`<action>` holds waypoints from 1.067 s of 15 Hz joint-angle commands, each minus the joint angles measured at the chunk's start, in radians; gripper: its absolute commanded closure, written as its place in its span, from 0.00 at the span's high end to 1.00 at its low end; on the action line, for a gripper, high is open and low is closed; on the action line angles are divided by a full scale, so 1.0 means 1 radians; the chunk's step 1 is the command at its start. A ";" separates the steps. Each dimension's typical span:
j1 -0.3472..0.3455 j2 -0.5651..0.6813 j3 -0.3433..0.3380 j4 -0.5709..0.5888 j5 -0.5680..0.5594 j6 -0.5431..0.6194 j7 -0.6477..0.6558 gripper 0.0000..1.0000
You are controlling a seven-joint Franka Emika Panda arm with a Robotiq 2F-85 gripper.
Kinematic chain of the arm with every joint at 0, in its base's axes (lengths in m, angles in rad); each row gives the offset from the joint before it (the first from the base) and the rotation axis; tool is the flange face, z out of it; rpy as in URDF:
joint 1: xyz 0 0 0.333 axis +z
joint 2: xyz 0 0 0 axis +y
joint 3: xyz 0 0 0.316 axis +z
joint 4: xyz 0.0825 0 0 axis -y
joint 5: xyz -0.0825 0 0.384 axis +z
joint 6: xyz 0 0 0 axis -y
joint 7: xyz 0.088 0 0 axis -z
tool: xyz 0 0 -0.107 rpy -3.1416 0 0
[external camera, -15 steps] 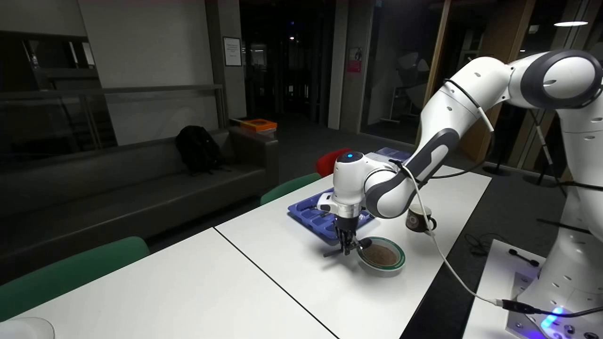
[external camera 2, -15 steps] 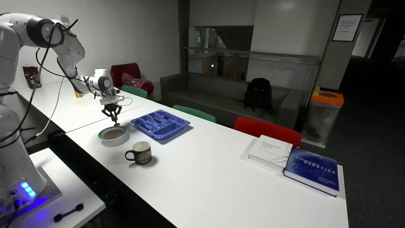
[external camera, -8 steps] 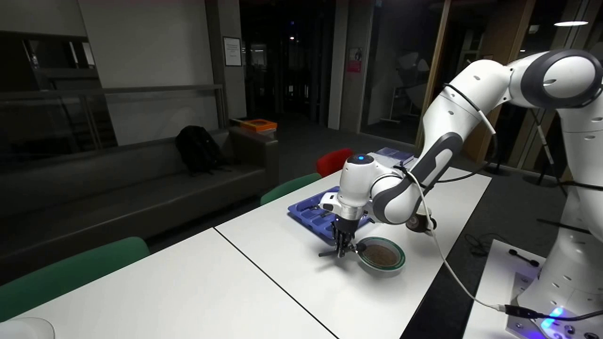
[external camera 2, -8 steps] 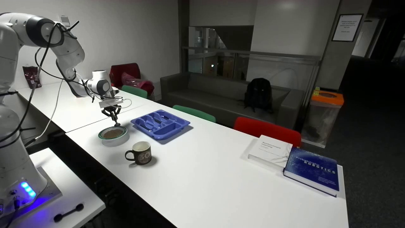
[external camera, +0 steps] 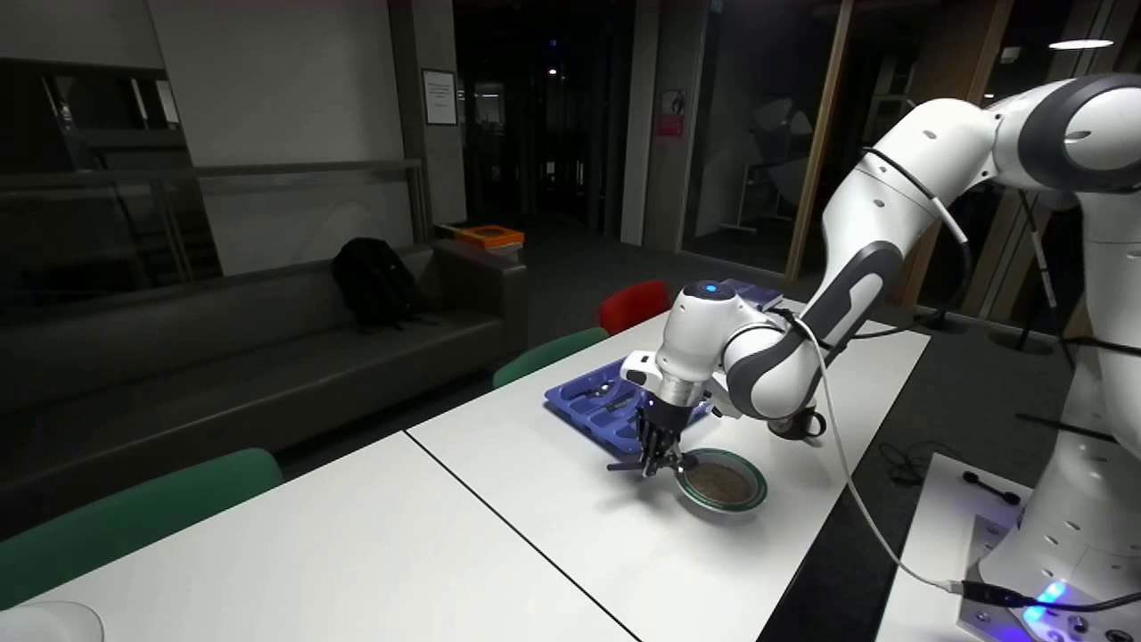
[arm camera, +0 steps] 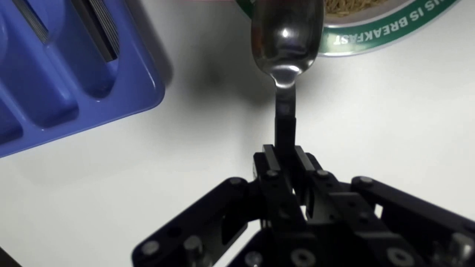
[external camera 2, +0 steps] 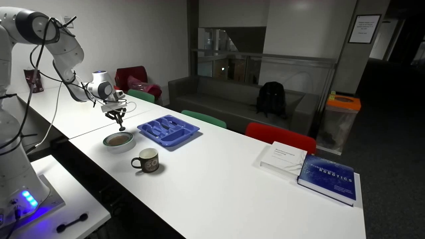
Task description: Pick up a silver spoon from the blue tray, use the spoon to scoop up some contents from the bowl, place the contents back in the bowl, put the silver spoon back on the blue tray
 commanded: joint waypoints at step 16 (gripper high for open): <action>-0.166 -0.153 0.090 -0.354 -0.052 0.570 -0.003 0.03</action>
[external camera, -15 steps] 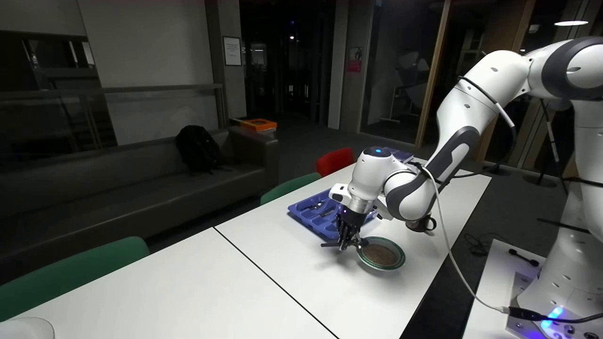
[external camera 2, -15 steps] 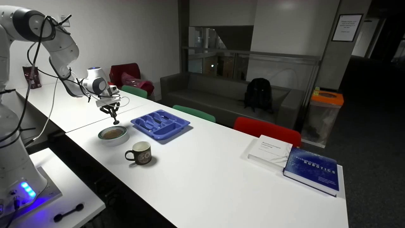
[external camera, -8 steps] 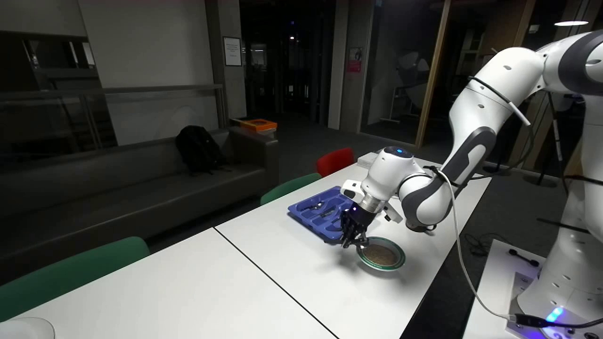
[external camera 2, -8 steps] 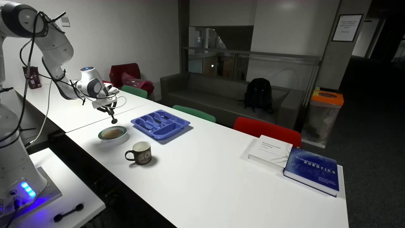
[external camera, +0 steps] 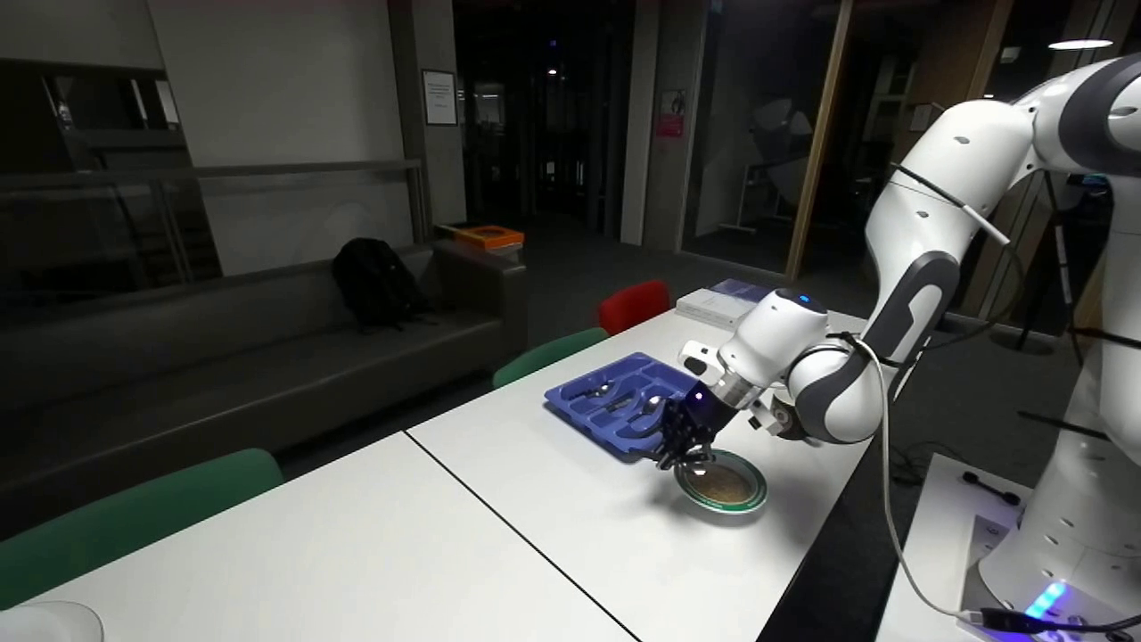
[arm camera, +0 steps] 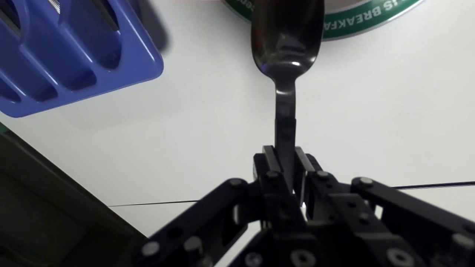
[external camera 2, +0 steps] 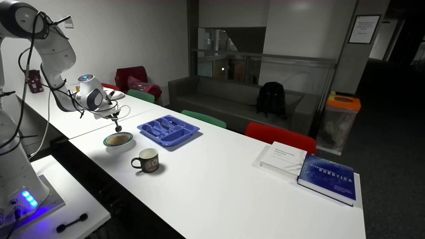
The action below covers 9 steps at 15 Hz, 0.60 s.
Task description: Pick up a silver spoon from the blue tray, use the spoon to scoop up some contents from the bowl, place the contents back in the bowl, put the silver spoon back on the blue tray
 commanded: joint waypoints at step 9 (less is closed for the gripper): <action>-0.203 -0.053 0.129 -0.033 -0.243 0.128 0.036 0.03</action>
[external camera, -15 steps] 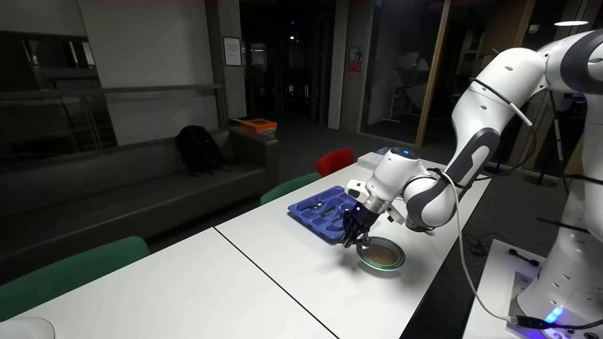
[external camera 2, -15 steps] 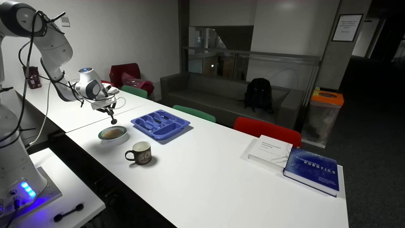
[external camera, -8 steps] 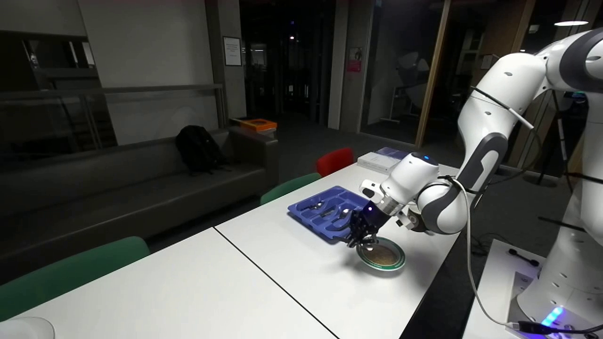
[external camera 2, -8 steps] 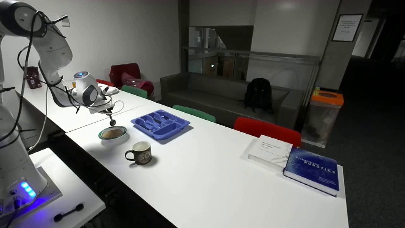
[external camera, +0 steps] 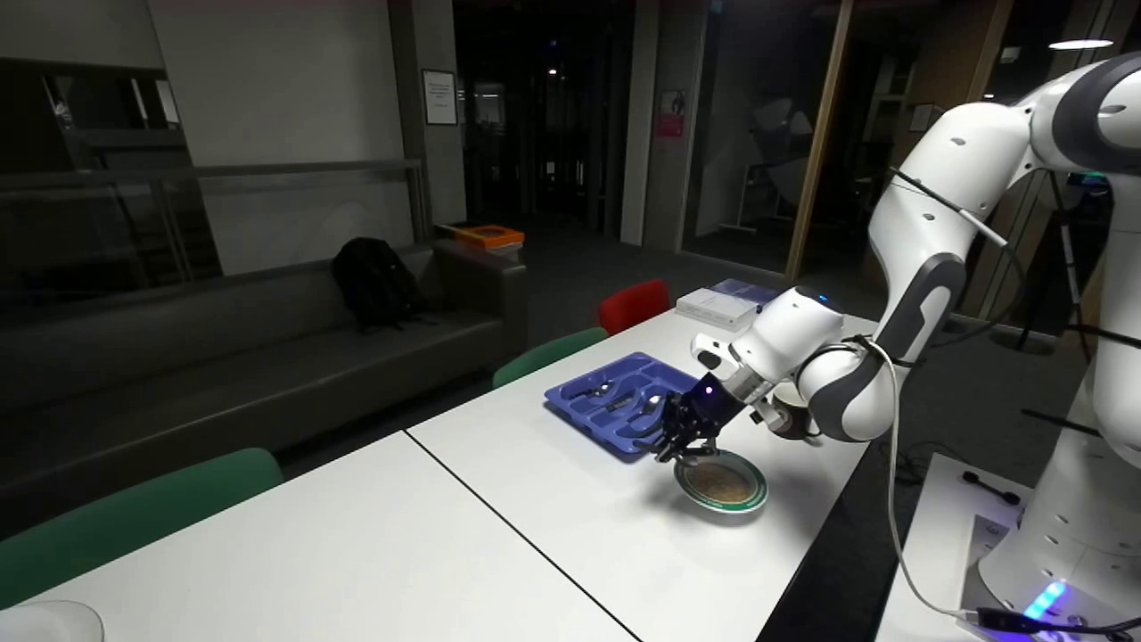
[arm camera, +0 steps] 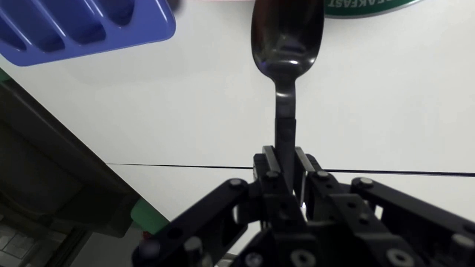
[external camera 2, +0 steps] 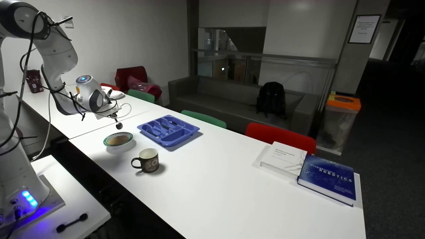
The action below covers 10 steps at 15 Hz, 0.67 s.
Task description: Pick up a silver spoon from the blue tray, use the spoon to scoop up some contents from the bowl, place the contents back in the bowl, put the silver spoon back on the blue tray
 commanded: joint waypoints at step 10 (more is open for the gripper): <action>-0.514 0.035 0.421 0.065 -0.291 -0.002 0.103 0.03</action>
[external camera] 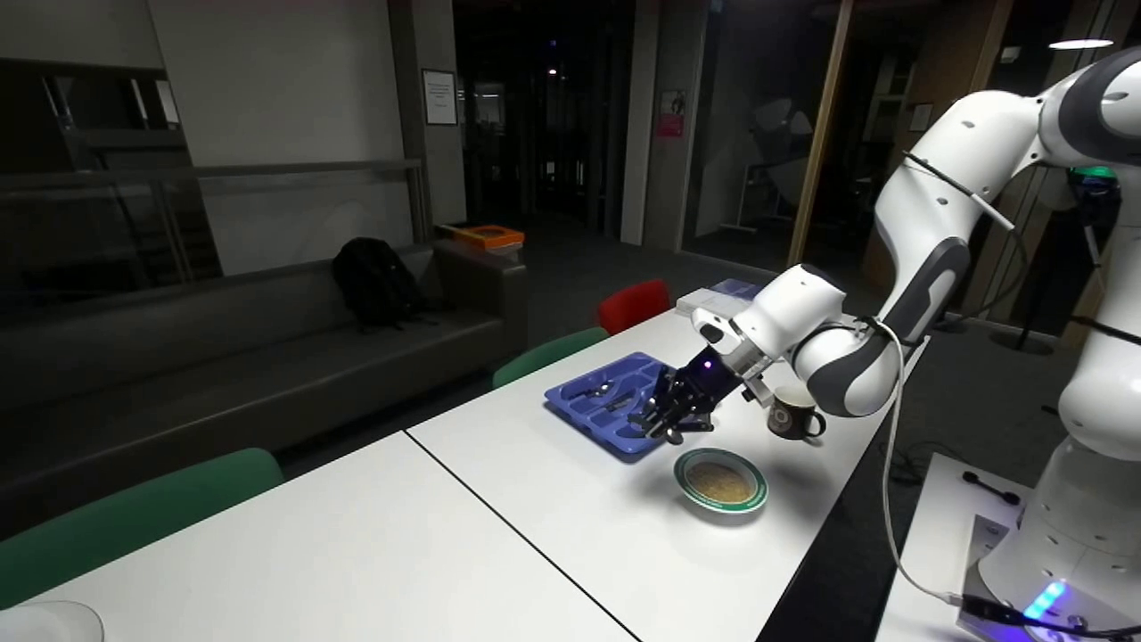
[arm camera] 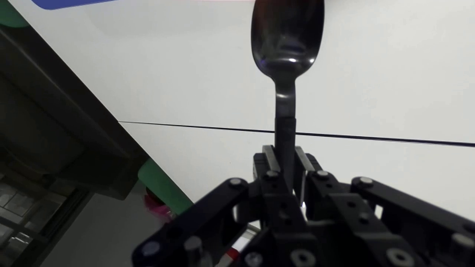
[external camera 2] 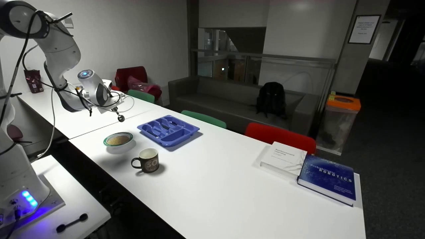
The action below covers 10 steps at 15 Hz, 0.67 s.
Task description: Pick up a silver spoon from the blue tray, use the spoon to scoop up some contents from the bowl, place the contents back in the bowl, put the silver spoon back on the blue tray
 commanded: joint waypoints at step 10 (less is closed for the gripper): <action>-0.413 0.231 0.255 -0.034 -0.192 -0.003 -0.049 0.03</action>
